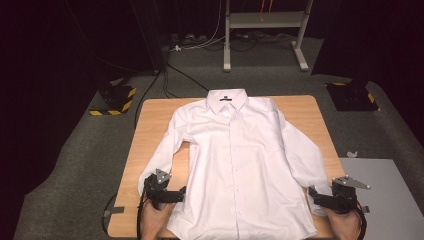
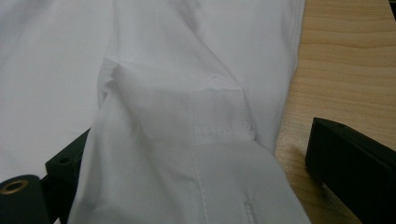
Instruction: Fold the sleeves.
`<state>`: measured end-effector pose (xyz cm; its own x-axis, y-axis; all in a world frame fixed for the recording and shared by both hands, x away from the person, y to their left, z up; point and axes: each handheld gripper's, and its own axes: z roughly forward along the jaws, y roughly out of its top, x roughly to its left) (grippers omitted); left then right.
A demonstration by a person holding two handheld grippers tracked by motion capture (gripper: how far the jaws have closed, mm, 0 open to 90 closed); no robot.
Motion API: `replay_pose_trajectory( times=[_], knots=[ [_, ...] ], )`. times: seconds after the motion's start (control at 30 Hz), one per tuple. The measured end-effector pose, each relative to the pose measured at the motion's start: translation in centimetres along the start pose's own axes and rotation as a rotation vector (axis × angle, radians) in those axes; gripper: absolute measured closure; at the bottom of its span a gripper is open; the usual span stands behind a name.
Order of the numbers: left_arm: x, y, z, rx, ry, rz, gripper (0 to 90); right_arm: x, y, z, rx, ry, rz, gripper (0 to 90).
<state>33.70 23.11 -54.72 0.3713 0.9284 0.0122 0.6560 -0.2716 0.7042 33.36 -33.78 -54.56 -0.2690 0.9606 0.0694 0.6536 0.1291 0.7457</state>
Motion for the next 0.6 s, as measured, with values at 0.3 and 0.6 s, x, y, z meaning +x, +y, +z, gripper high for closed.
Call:
replay_pose_trajectory(
  times=[0.3, 0.6],
  knots=[
    [0.1, 0.0, 0.0, -0.001, 0.008, -0.014, 0.9, -0.1, -0.2, -1.6, -0.054, -0.004, -0.012, 8.6],
    [0.1, 0.0, -0.1, -0.005, 0.012, -0.018, 2.1, 0.6, -1.3, -3.7, -0.096, 0.032, -0.068, 10.4]
  ],
)
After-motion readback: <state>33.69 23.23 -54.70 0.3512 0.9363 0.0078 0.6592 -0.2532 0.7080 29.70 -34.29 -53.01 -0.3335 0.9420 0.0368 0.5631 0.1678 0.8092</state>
